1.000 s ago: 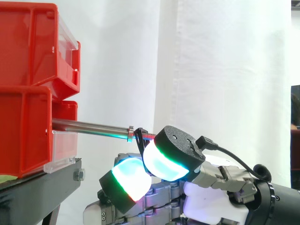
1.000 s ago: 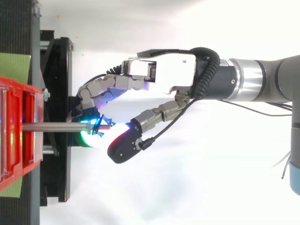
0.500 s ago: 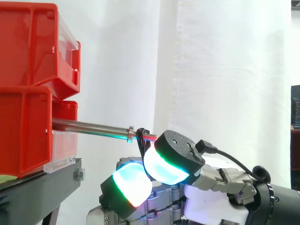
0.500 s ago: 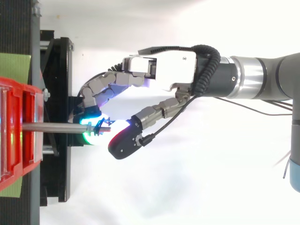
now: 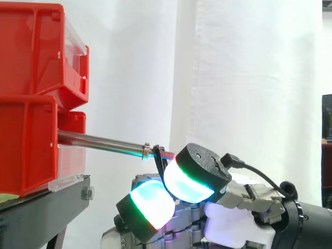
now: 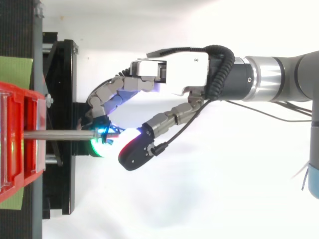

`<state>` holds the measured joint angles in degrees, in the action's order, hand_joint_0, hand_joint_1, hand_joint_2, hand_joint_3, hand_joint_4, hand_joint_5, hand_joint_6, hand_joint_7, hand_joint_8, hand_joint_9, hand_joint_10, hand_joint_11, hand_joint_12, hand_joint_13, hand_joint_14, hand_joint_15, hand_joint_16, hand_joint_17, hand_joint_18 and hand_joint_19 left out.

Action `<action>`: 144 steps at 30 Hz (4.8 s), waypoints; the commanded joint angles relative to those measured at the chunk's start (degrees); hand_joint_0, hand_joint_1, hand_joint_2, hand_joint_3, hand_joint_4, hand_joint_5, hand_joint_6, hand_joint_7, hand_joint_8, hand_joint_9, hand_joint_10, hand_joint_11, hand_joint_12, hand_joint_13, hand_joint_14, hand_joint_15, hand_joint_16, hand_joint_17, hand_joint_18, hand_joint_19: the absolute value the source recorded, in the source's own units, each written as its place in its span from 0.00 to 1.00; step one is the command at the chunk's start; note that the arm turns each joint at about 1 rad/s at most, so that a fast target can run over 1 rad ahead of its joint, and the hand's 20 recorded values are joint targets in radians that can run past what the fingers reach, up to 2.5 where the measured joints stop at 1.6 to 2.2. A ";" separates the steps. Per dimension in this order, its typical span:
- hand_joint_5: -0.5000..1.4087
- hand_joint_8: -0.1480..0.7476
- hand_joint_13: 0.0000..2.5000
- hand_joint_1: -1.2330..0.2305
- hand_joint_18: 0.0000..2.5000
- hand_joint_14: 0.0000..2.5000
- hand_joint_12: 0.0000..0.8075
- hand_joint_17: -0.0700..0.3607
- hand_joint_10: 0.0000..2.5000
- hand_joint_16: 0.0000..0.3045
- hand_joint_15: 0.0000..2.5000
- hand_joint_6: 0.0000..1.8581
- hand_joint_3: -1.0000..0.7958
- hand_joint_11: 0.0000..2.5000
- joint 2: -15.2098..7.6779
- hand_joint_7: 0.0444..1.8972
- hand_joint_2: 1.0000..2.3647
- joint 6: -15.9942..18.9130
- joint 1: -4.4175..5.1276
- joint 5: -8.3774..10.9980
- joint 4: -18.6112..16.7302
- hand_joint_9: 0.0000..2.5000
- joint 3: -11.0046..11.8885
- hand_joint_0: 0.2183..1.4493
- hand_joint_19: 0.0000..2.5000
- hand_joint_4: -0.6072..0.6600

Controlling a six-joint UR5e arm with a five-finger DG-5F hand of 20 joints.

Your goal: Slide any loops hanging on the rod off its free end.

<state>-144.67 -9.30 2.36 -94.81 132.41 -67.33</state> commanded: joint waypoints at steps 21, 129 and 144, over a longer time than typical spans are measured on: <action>0.16 0.45 0.22 0.40 0.21 0.00 0.36 0.34 0.00 0.11 0.01 0.46 0.46 0.06 1.85 0.61 0.02 0.95 -3.85 -4.77 10.33 0.25 0.89 0.32 0.11 0.58; 0.17 0.43 0.23 0.29 0.23 0.00 0.34 0.34 0.00 0.11 0.01 0.46 0.28 0.06 11.51 0.63 0.00 17.74 -4.20 2.17 22.46 0.25 -5.53 0.38 0.09 0.50; 0.16 0.43 0.25 0.27 0.25 0.00 0.33 0.34 0.00 0.11 0.02 0.47 0.28 0.06 11.51 0.60 0.00 17.83 -4.11 2.08 24.13 0.26 -5.53 0.36 0.10 0.58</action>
<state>-133.15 8.50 -1.81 -92.74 156.51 -72.86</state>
